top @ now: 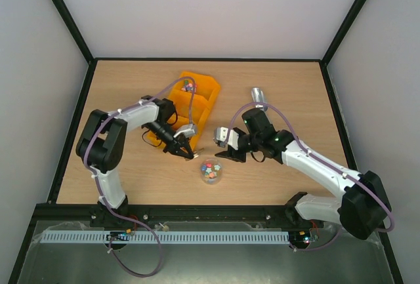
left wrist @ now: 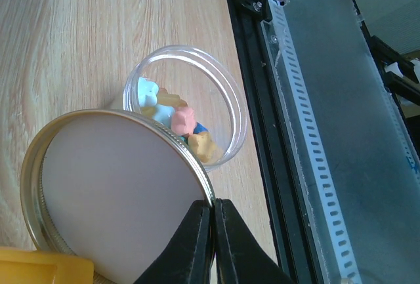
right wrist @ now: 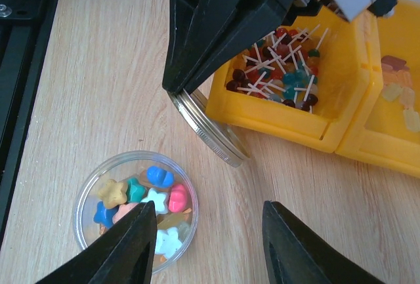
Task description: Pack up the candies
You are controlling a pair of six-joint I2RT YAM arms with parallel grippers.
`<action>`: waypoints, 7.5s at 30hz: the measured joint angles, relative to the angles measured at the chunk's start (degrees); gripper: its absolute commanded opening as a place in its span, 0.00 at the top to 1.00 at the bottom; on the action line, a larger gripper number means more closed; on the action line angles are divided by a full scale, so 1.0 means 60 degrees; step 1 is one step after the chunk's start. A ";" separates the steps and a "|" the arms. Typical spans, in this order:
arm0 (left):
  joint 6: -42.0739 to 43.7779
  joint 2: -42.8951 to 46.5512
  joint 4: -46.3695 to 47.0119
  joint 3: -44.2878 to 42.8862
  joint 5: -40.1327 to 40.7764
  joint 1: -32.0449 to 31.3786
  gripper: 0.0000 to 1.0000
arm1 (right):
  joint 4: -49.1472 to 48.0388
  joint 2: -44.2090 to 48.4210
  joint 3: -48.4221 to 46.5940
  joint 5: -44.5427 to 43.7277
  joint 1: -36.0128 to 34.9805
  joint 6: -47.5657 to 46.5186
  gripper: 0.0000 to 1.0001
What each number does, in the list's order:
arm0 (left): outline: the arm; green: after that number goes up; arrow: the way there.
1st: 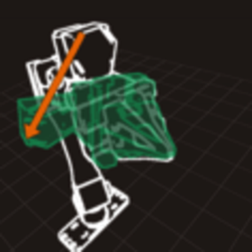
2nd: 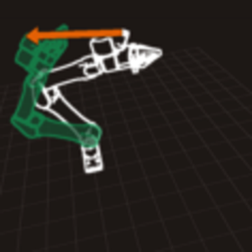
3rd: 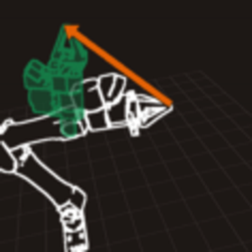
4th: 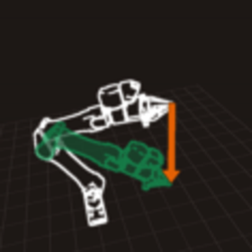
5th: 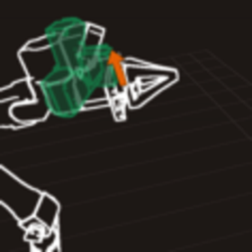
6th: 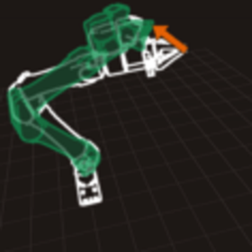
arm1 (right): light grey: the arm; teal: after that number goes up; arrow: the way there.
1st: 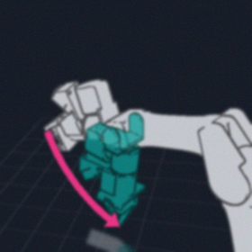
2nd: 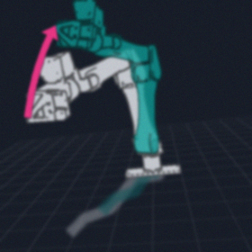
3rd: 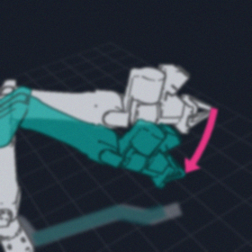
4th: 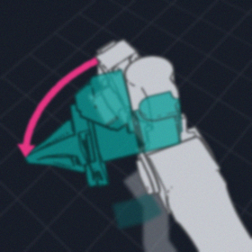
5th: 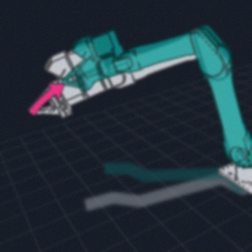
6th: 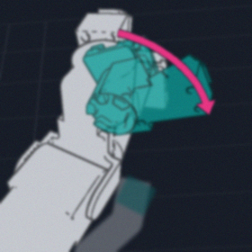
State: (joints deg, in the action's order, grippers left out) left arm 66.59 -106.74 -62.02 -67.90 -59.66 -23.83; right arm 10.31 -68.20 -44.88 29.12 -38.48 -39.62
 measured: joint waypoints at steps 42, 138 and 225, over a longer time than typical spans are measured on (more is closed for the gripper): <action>-0.1322 0.1024 0.1322 0.1271 0.1894 0.0237 0.86 | -0.0361 -0.1512 -0.0408 -0.0073 0.0018 0.0084 0.53; -0.0328 0.4590 0.1461 0.1388 0.3126 -0.1096 0.98 | -0.1275 0.0342 0.0302 0.0590 0.0521 -0.0175 0.47; -0.4645 0.8448 0.6167 0.5355 0.5552 -0.2532 0.03 | 0.0404 -0.3275 -0.0634 0.5617 0.0987 0.6925 0.96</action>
State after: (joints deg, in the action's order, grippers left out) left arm 38.72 -56.05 -25.02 -35.77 -26.35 -39.03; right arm 12.73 -87.85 -48.69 62.83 -32.56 1.93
